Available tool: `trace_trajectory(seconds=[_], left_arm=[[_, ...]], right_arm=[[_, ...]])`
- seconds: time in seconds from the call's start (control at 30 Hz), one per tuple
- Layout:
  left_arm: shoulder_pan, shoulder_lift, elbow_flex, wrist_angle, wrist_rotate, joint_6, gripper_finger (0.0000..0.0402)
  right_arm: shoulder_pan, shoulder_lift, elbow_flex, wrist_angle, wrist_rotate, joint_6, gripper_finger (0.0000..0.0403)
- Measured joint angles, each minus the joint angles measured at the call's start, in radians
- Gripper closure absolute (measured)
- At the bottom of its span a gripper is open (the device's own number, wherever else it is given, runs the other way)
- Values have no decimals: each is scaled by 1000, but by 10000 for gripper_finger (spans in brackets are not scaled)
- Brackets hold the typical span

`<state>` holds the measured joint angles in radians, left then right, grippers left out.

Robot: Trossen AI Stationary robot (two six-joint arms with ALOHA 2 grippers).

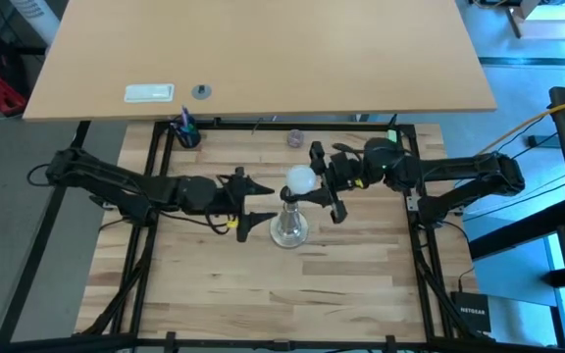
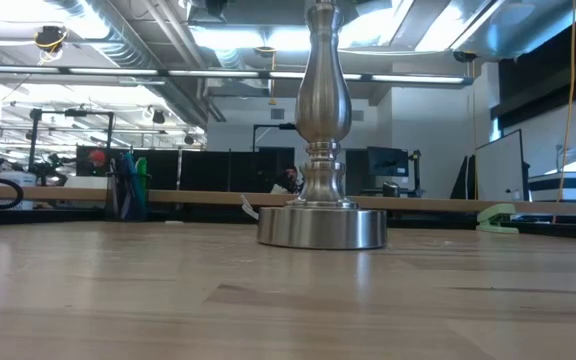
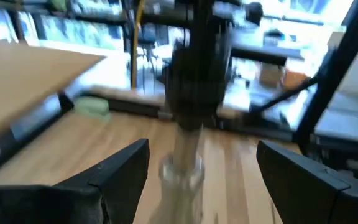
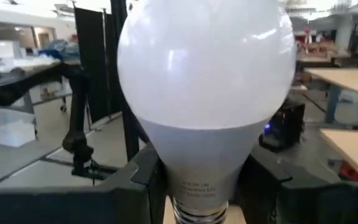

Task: Screw lightbulb
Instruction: Insert the lightbulb into the silver lamp

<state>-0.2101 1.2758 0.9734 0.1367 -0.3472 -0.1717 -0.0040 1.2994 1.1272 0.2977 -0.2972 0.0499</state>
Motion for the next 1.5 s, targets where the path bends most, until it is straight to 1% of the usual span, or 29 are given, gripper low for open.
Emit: trace_trajectory(seconds=[0.17, 0.27, 0.43, 0.63, 0.77, 0.93, 1.0, 1.17, 1.2, 1.27, 1.4, 1.5], left_arm=[[-31, -6, 78, 48, -92, 79, 114], [-36, 20, 127, 32, -122, 102, 114], [-37, 72, 199, 35, -136, 128, 120], [-47, 168, 301, 29, -136, 188, 150], [-52, 182, 326, 27, -137, 210, 169], [-51, 177, 325, 20, -142, 206, 211], [-50, 176, 325, 20, -154, 206, 235], [-49, 175, 325, 13, -138, 205, 306], [-49, 175, 325, 14, -137, 208, 314], [-48, 175, 325, 14, -137, 219, 314], [-48, 175, 325, 5, -139, 233, 314], [-50, 175, 325, 6, -139, 236, 314]], right_arm=[[3, 7, 0, 62, 11, 24, 259], [26, 11, 1, 83, 53, 20, 259], [66, 26, 0, 112, 81, -2, 259], [89, 64, 0, 113, 113, 2, 259], [90, 65, 1, 117, 113, 8, 259], [90, 65, 1, 103, 121, 6, 259], [89, 65, 2, 102, 127, -2, 261], [88, 65, 2, 97, 121, -6, 262], [89, 65, 2, 97, 124, -7, 261], [89, 65, 2, 97, 129, -5, 236], [89, 62, 2, 95, 124, -1, 148], [90, 54, 2, 89, 121, -1, 99]])
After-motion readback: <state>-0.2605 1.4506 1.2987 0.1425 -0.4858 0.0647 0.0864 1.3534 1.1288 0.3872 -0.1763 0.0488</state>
